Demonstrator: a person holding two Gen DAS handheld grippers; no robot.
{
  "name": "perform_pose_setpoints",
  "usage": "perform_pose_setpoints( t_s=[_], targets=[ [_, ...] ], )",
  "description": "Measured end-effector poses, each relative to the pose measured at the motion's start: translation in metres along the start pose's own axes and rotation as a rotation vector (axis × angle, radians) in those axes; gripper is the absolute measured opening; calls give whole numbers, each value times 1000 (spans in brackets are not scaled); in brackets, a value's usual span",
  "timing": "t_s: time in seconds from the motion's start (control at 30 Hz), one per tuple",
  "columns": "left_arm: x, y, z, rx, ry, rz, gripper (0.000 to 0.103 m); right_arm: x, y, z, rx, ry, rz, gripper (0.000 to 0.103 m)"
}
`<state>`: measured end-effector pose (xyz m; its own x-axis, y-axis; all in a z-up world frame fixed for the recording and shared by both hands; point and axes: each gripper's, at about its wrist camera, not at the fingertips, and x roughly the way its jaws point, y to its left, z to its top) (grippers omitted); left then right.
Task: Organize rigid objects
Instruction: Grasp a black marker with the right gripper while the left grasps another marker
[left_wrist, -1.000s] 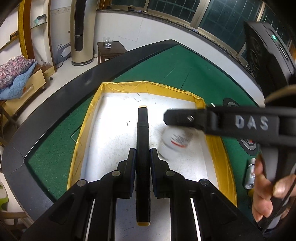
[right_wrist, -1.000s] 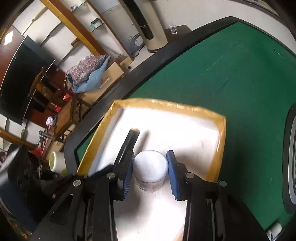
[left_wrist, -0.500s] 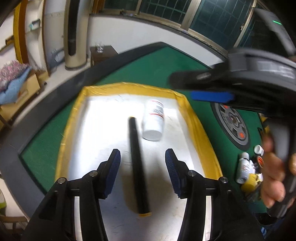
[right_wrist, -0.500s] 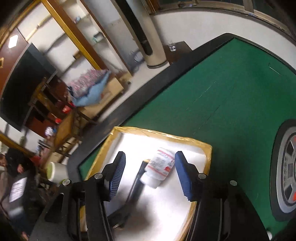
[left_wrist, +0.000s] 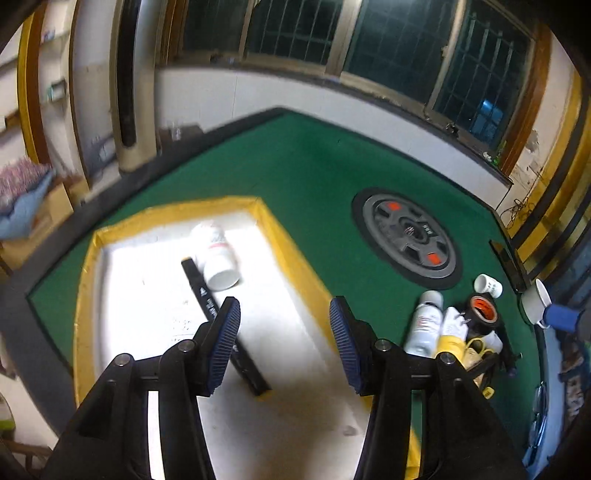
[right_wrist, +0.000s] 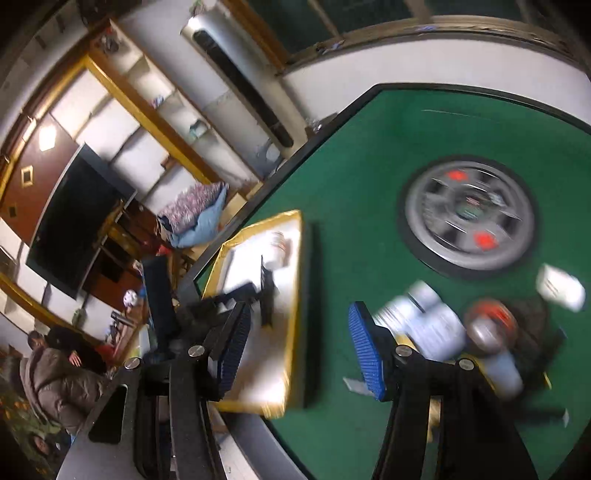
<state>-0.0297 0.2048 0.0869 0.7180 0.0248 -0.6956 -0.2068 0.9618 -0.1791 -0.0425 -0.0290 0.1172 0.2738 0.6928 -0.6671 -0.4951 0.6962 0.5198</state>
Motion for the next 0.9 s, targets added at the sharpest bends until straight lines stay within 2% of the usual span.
perform_pose_setpoints(
  t_s=[0.1, 0.2, 0.3, 0.4, 0.53, 0.67, 0.77, 0.83, 0.9],
  targets=[
    [-19, -37, -10, 92, -27, -68, 52, -32, -37, -36, 46, -59, -30, 57],
    [-18, -76, -33, 182, 28, -167, 53, -49, -78, -61, 94, -120, -64, 57],
    [0, -114, -49, 230, 106, -248, 53, -57, -114, -73, 148, -130, -108, 57],
    [14, -145, -55, 294, 154, -243, 53, -69, -140, -72, 197, -167, -98, 57],
    [33, -168, -57, 350, 215, -216, 53, -82, -143, -73, 192, -221, -115, 57],
    [43, -166, -73, 329, 311, -242, 53, -78, -149, -74, 220, -193, -87, 57],
    [31, -169, -94, 327, 358, -313, 53, -77, -156, -75, 223, -179, -106, 57],
    [21, -175, -105, 360, 337, -303, 53, -77, -165, -76, 244, -168, -127, 57],
    [19, -175, -109, 346, 331, -292, 53, -70, -172, -75, 253, -124, -159, 57]
  ],
)
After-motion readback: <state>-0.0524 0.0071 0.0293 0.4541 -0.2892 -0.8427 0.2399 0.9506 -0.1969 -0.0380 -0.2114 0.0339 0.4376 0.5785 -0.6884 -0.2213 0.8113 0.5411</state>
